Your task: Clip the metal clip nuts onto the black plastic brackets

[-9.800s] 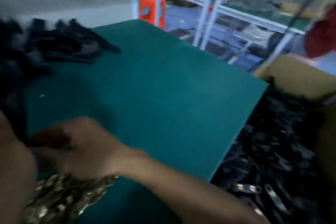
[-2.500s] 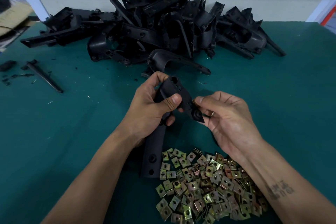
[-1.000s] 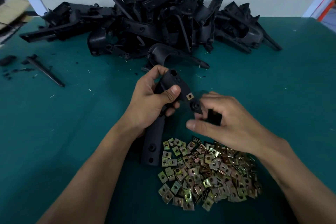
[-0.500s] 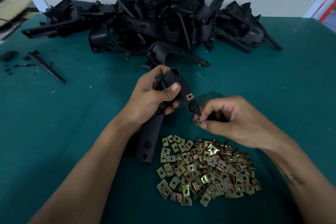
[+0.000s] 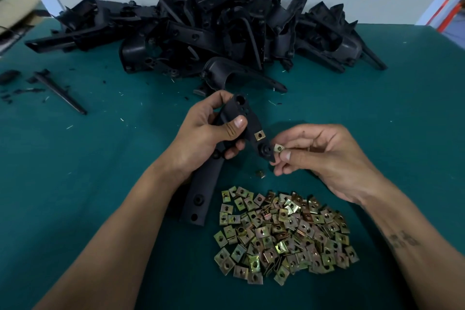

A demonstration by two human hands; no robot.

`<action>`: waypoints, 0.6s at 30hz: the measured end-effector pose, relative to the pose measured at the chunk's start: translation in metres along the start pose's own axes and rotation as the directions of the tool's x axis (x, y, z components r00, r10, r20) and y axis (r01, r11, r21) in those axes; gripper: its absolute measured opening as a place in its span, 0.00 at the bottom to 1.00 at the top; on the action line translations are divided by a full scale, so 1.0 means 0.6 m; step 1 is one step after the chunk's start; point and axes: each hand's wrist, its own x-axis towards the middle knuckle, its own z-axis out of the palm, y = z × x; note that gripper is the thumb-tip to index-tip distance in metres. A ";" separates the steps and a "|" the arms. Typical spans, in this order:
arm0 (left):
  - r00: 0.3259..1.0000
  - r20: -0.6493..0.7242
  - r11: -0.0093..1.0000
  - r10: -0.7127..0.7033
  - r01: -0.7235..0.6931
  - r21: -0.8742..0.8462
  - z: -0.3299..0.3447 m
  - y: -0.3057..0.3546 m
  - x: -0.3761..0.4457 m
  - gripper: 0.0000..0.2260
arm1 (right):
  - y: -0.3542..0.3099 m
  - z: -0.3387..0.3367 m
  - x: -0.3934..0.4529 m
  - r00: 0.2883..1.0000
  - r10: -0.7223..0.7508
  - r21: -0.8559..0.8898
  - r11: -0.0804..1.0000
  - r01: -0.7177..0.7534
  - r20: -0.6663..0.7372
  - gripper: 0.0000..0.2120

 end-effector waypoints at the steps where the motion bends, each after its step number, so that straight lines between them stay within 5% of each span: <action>1: 1.000 0.003 1.000 0.001 -0.001 -0.004 0.000 0.000 0.000 0.08 | -0.001 0.000 0.000 1.000 0.006 0.018 1.000 -0.006 -0.016 0.12; 12: 0.998 0.069 0.999 0.002 0.001 -0.044 0.006 0.004 -0.002 0.13 | -0.003 0.011 0.008 0.985 -0.020 0.270 0.961 0.066 -0.172 0.11; 18: 0.997 0.069 0.999 -0.019 0.022 -0.038 0.008 0.004 -0.001 0.09 | 0.008 0.049 0.020 0.988 -0.038 0.419 0.903 0.098 -0.148 0.10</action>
